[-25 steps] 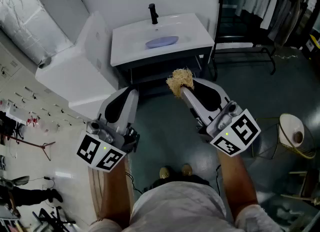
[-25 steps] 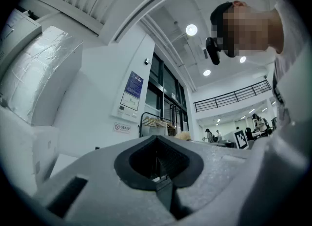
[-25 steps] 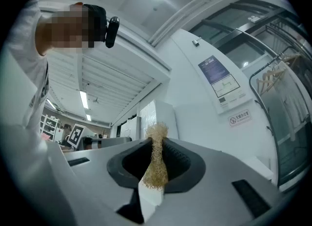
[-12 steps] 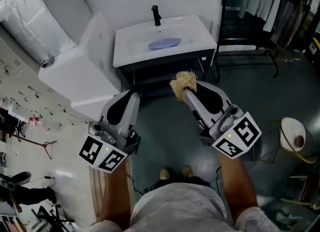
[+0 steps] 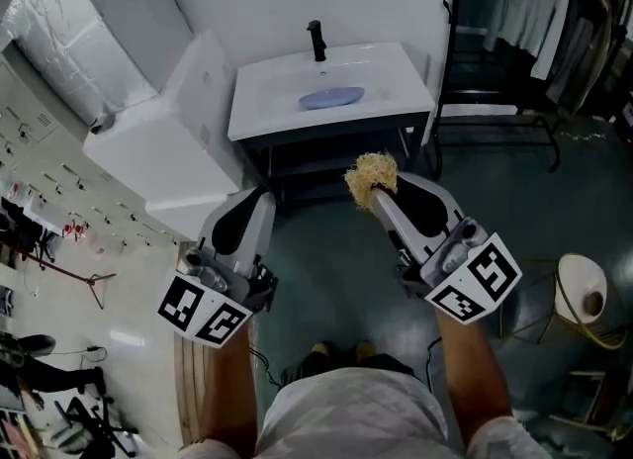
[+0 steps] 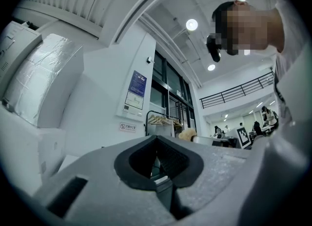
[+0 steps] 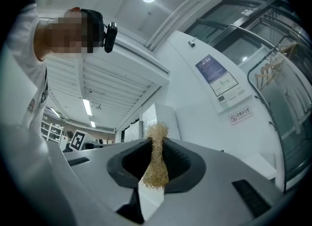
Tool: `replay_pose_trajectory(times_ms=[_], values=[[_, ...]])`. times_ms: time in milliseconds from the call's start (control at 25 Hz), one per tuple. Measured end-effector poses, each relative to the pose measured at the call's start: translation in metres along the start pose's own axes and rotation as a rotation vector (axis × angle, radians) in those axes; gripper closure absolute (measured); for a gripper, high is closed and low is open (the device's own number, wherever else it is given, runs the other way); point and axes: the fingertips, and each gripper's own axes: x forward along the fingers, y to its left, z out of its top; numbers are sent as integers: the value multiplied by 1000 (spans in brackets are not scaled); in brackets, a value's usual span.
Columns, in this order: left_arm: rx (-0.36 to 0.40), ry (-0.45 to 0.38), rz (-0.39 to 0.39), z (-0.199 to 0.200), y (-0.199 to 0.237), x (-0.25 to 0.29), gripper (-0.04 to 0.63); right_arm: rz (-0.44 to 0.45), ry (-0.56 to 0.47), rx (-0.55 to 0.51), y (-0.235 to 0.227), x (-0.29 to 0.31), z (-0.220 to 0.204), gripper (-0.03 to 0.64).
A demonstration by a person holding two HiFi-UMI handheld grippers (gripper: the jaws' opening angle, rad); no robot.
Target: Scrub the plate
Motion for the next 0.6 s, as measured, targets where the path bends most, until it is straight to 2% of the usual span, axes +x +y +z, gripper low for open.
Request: replay_pose_trajectory(times_ms=[320, 600], values=[[11, 16, 39, -10, 4, 6, 580, 12, 3, 16, -19, -3, -8, 554], [12, -8, 31, -13, 40, 32, 580, 8, 4, -9, -46, 27, -14, 554]])
